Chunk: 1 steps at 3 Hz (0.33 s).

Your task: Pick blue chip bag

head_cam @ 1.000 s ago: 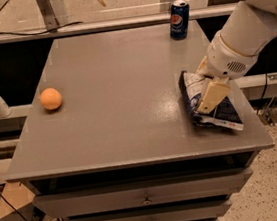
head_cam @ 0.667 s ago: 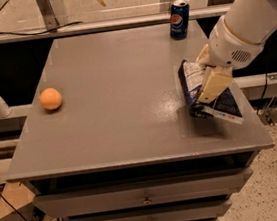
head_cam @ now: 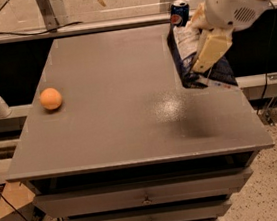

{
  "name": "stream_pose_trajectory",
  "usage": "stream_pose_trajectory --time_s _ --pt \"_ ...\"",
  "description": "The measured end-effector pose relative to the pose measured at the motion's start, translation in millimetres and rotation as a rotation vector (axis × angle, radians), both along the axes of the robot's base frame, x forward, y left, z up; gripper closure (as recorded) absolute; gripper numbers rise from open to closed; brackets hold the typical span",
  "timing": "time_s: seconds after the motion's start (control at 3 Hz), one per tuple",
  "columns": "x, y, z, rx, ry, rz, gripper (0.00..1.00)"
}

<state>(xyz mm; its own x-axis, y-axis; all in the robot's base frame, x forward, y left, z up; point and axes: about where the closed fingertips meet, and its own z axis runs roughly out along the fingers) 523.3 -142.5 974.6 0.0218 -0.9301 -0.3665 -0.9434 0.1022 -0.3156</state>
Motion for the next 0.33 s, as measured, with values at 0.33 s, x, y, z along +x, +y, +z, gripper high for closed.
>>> stream_pose_trajectory --time_s 0.33 --pt "3.6 1.1 15.4 0.009 -0.032 0.002 1.0"
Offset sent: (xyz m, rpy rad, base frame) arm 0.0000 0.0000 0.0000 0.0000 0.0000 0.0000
